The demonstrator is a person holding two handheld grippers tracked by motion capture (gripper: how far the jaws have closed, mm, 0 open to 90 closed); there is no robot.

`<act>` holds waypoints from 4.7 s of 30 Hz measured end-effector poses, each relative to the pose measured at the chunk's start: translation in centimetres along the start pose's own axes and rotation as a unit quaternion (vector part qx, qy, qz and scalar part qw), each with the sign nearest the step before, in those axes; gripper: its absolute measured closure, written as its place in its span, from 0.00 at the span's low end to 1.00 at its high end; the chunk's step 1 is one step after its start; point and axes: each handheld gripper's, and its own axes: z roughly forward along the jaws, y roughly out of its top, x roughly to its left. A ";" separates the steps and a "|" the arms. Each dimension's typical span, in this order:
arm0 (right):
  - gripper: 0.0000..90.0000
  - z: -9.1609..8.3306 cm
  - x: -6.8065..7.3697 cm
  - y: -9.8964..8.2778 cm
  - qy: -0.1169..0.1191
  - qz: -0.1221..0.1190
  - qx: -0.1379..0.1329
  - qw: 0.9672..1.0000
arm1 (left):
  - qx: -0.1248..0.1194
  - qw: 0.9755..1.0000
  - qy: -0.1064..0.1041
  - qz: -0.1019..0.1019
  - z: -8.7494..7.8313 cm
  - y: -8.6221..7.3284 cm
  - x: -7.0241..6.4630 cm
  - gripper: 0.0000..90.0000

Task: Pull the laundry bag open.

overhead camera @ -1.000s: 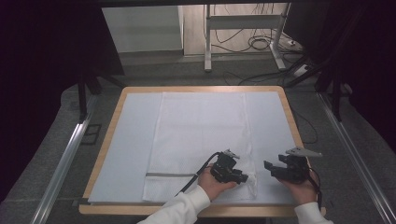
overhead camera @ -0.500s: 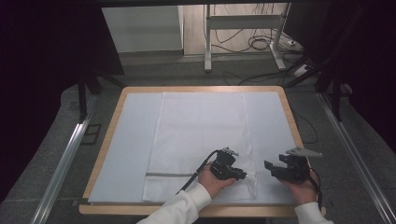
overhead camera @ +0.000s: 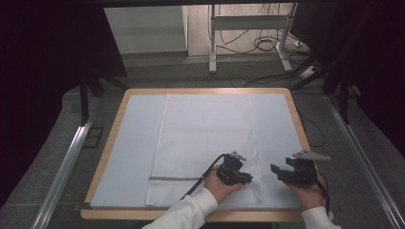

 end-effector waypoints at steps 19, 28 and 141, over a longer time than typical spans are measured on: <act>0.31 0.1 0.0 0.0 0.000 -0.002 0.001 1.000 | 0.002 1.000 -0.010 -0.008 0.5 0.2 0.3 0.95; 0.31 0.1 0.3 0.0 0.004 -0.011 0.005 1.000 | -0.005 1.000 -0.007 -0.006 0.5 0.1 0.3 0.97; 0.66 5.1 5.4 2.4 0.180 0.207 0.082 0.958 | -0.067 0.997 -0.031 -0.005 -4.5 -1.3 1.8 0.97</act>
